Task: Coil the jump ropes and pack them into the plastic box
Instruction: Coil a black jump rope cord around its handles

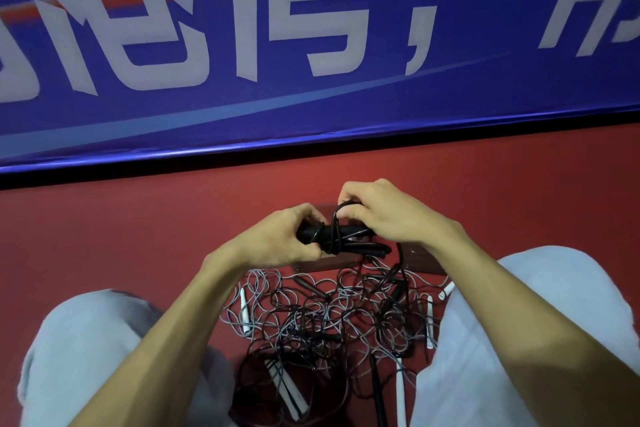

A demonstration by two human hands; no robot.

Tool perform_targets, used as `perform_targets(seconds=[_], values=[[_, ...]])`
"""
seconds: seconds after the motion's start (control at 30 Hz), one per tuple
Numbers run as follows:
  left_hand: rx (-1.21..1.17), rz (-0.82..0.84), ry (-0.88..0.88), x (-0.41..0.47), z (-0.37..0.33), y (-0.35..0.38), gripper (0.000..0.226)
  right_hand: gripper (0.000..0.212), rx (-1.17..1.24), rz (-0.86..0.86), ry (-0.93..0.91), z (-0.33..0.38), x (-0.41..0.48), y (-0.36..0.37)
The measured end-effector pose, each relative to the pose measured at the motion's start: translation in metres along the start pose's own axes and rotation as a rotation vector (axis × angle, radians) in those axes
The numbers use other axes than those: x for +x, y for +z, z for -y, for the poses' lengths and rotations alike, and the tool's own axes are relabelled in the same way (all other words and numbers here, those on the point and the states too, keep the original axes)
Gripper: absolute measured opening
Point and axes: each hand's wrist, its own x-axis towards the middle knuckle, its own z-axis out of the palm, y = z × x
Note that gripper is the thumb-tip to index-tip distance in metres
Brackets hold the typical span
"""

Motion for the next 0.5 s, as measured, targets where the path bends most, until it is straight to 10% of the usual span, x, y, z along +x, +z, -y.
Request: perform_targets(seconds=[0.5], values=[[0.131,0.062,-0.068,-0.002,0.001,0.011,0.042,0.032,0.048,-0.115,0.106,-0.001,0.003,0.002]])
